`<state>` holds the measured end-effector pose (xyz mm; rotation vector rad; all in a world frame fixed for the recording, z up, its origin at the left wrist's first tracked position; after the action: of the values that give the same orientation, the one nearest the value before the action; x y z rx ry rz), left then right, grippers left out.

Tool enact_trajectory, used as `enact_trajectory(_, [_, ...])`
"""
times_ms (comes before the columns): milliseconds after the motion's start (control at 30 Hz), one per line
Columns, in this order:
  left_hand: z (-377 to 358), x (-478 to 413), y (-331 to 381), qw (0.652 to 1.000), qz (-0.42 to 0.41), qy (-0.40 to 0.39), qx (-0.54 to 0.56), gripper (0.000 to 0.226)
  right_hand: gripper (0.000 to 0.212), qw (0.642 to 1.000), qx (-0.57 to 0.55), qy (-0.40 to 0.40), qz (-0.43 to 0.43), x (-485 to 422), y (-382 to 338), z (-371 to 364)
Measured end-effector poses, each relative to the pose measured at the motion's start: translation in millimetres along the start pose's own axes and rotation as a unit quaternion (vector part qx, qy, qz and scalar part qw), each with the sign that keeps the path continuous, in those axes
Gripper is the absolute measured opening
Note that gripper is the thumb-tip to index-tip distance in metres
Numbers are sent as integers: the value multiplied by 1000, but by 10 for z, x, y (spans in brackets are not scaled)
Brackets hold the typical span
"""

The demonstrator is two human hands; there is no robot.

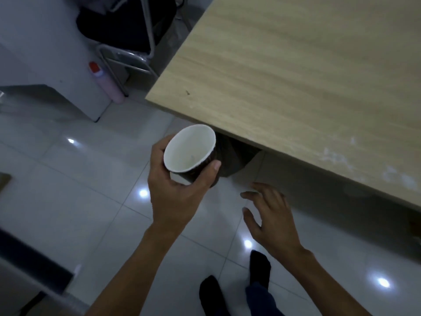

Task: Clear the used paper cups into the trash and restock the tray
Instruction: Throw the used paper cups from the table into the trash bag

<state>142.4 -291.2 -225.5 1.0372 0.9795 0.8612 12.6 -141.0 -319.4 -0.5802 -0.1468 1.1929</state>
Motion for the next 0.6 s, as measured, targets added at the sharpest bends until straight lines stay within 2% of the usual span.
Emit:
enact_trajectory(133, [-5,111,-488,999,42,-2,-3,61,30,998,-50,-20,-32,-194,286,-375])
enact_trajectory(233, [-69,143,-766,998,67,-18,-2,60,31,988,-119,-24,-93,-360,501,-571])
enact_trajectory(333, [-143,142,-969,997,75,-33,-1,61,48,972,-152,-41,-172,-724,754,-731])
enact_trajectory(433, [-205,125,-1103,996,75,-45,-7,63,62,973,-121,-32,-194,-1195,876,-772])
enact_trajectory(533, [-261,76,-1143,996,74,-49,-14,65,46,970,-122,-25,-207,-1579,969,-794])
enact_trajectory(600, [-302,31,-1133,996,67,-51,-19,66,41,959,-160,-96,-215,-1720,1057,-963])
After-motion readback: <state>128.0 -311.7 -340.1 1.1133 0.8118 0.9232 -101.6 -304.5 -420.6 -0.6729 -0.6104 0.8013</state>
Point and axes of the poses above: each hand's wrist, its own x-axis away from the middle knuckle, its own z-axis out of the back of the hand, y = z × x, the point moved 5 cm from there along -x, towards the middle knuckle, and after that the axes turned 3 degrees about z, right-handed, at the moved point
